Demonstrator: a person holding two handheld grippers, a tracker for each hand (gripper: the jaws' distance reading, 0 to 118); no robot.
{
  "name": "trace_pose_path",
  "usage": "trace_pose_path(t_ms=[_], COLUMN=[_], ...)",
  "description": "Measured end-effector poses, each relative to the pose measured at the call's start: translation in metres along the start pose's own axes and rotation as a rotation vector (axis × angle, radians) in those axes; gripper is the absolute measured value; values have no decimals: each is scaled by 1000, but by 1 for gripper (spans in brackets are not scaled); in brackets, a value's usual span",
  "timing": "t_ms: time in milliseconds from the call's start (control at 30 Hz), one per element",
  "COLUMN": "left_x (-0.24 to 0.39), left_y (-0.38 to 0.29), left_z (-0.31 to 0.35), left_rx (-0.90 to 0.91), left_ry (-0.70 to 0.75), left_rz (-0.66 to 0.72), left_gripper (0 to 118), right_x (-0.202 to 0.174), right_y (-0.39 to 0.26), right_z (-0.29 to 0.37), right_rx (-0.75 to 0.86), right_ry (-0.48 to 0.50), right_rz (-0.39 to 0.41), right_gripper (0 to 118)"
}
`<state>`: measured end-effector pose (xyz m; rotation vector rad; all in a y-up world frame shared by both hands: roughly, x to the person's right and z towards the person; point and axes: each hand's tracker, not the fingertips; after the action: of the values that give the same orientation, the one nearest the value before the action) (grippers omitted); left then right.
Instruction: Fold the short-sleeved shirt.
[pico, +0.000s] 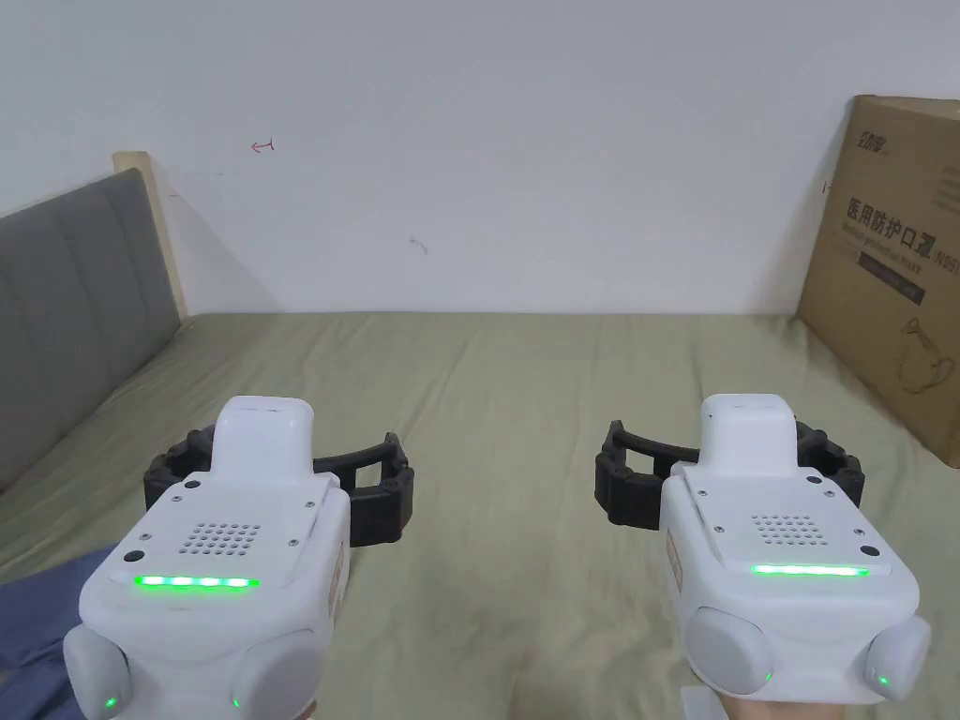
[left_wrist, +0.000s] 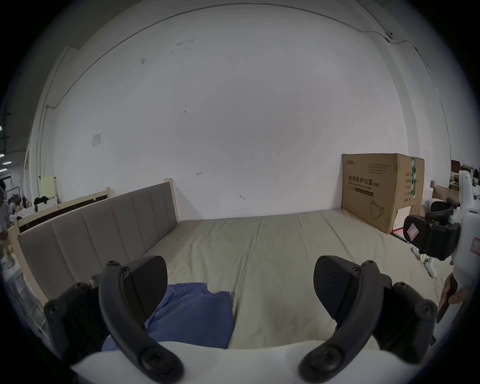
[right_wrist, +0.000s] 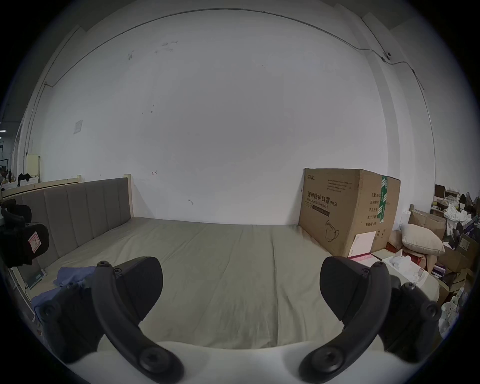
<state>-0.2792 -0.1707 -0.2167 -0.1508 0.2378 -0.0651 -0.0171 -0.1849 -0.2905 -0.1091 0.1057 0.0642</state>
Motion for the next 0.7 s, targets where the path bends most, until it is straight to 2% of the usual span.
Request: trace_pose_path(t_ms=[100,167,200,267,400,467,533,567,600,667,700], left_x=[-2,-6,-12,-28,-52,-53,-53,-54,-55,-56,-54], left_y=[1,0,-2,-11,-56,-73,-82,-83,-83,-73,-63], left_z=[1,3,2,-3,-18,-18,-18,-18,-18,-15,-13], left_rx=[12,26,23,4,-66,-83,-119,-130,-127,-85,-73], left_ry=[0,-38,-77,-165,-198,-143,-67,-44,-42,-34,-17], left_rz=[13,106,207,470,1047,1093,1056,1046,1028,951,877], left_gripper=[115,115,115,115,114,115,115,115,115,115,115], right_x=[-1,-9,-16,-34,-75,-91,-99,-102,-102,-98,-93], right_y=[4,7,8,6,-17,-37,-54,-59,-59,-49,-41], right_z=[1,2,3,5,9,12,12,12,11,8,6], right_rx=[10,48,63,105,214,257,276,275,240,152,112], right_ry=[-8,-41,-63,-89,-139,-122,-86,-76,-57,-7,1], right_rz=[11,114,190,382,888,1090,1233,1250,1229,1089,984], right_gripper=[118,118,118,118,118,118,118,118,118,118,118])
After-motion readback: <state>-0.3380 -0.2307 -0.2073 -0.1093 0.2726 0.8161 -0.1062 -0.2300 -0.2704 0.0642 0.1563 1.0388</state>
